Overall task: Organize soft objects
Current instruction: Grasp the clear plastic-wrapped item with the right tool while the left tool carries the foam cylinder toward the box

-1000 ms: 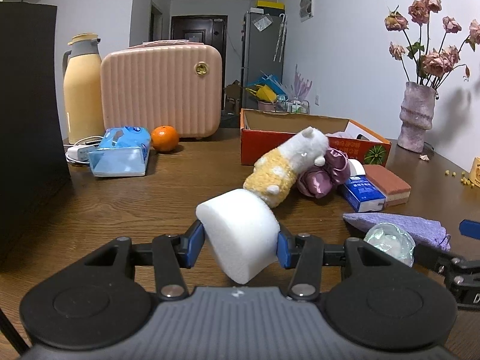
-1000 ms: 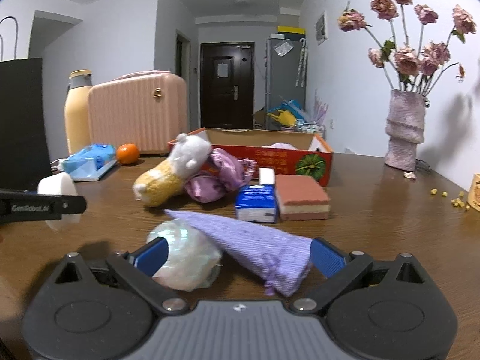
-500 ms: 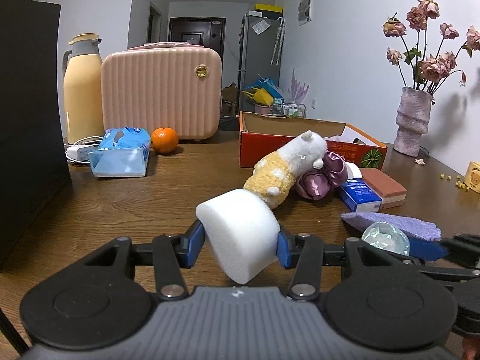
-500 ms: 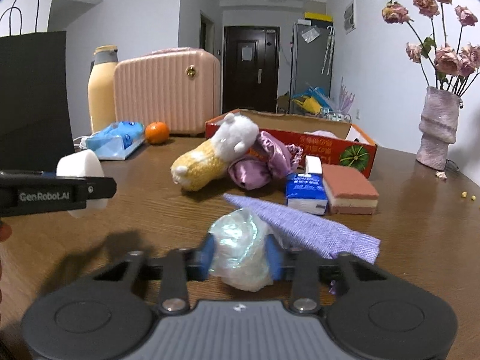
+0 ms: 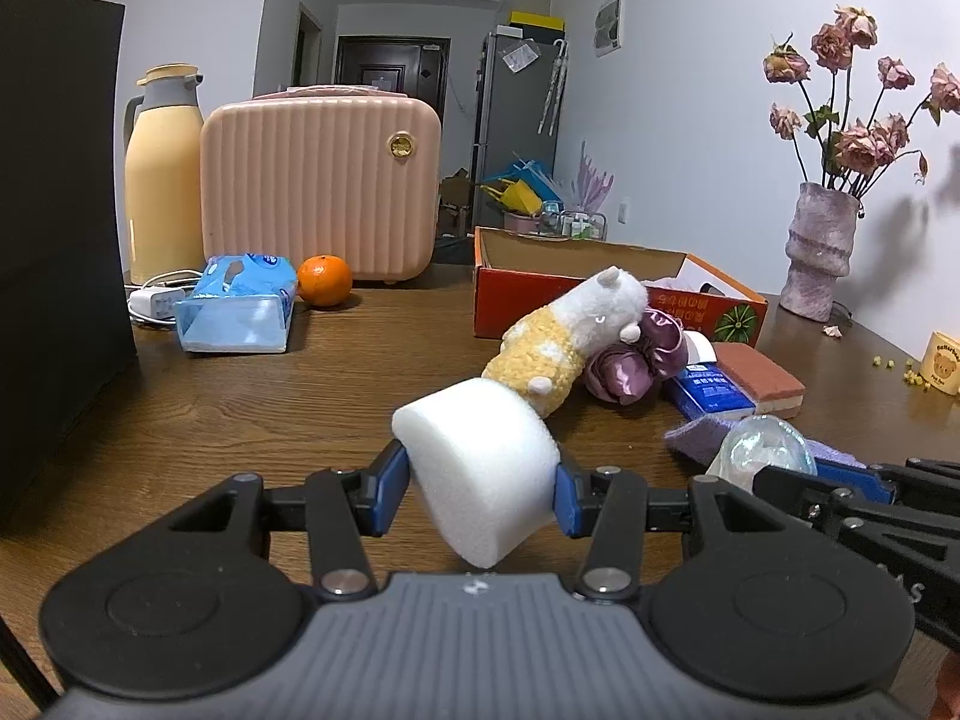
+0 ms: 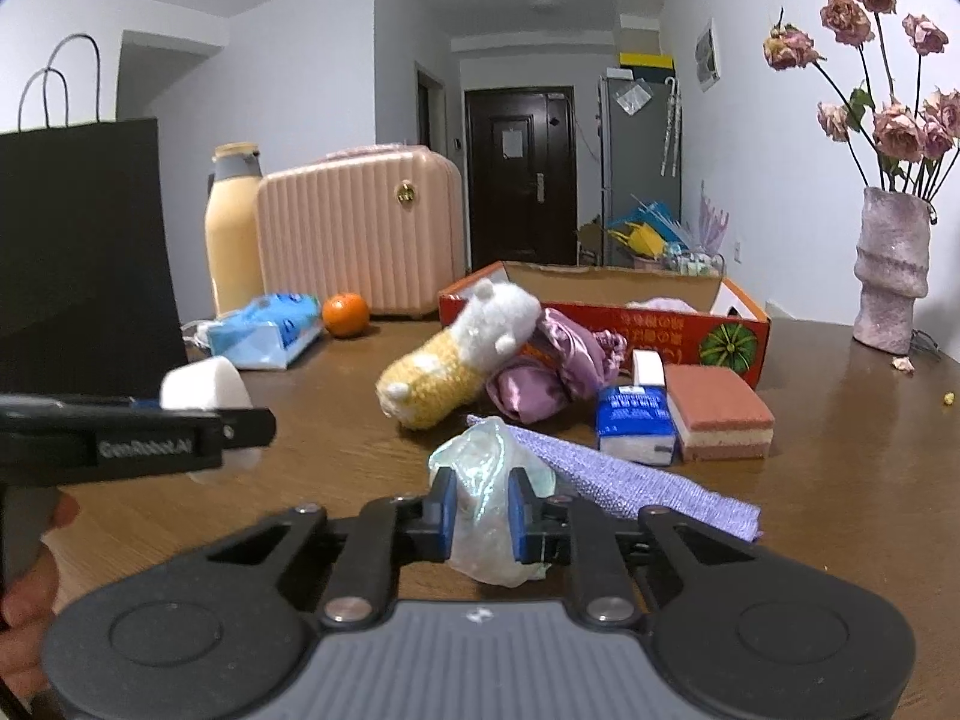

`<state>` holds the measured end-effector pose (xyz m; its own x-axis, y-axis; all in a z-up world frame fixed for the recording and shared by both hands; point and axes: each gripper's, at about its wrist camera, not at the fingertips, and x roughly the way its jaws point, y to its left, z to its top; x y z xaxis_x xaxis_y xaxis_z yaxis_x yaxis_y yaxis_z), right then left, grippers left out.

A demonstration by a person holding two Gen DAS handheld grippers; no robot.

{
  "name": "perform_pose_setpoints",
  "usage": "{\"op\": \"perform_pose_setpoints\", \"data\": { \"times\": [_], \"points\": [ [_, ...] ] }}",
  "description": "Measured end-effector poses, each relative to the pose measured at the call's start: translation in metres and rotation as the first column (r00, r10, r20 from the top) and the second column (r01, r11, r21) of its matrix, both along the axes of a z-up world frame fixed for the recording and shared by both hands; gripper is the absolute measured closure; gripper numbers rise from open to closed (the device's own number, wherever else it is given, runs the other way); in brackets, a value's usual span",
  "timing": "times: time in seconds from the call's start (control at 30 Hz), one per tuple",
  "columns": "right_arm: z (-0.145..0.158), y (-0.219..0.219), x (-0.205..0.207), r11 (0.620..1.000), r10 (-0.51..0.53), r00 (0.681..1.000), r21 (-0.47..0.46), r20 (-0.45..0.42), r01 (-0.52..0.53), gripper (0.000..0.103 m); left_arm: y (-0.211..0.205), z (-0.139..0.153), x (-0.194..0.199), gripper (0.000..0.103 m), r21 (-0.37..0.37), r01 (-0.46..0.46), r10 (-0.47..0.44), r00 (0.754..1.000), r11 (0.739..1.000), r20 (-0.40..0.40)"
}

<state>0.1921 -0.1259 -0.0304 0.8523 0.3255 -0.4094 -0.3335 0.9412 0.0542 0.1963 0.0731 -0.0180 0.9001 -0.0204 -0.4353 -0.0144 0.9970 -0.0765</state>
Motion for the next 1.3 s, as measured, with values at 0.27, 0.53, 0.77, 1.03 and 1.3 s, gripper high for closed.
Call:
{"op": "perform_pose_setpoints", "data": {
  "times": [0.27, 0.53, 0.77, 1.03, 1.3],
  "points": [
    [0.016, -0.004, -0.006, 0.999, 0.029, 0.998, 0.040, 0.058, -0.031, 0.086, 0.002, 0.002, -0.001, 0.054, -0.012, -0.005, 0.005, 1.000, 1.000, 0.014],
    [0.033, -0.010, -0.004, 0.997, 0.032, 0.993, 0.067, 0.116, -0.040, 0.086, -0.001, 0.012, 0.001, 0.054, -0.011, -0.012, 0.012, 0.999, 1.000, 0.036],
    [0.037, -0.022, 0.011, 0.997, 0.009, 0.991, 0.078, 0.136, -0.020, 0.086, -0.012, 0.029, 0.009, 0.054, -0.005, -0.003, 0.003, 0.998, 1.000, 0.070],
    [0.045, -0.042, 0.037, 0.996, -0.037, 0.986, 0.089, 0.161, 0.023, 0.086, -0.026, 0.045, 0.030, 0.054, -0.015, 0.006, -0.005, 0.995, 1.000, 0.099],
    [0.050, -0.059, 0.067, 0.992, -0.077, 0.981, 0.108, 0.180, 0.058, 0.086, -0.032, 0.059, 0.057, 0.054, -0.037, -0.002, 0.006, 0.992, 0.999, 0.125]
  ]
}}
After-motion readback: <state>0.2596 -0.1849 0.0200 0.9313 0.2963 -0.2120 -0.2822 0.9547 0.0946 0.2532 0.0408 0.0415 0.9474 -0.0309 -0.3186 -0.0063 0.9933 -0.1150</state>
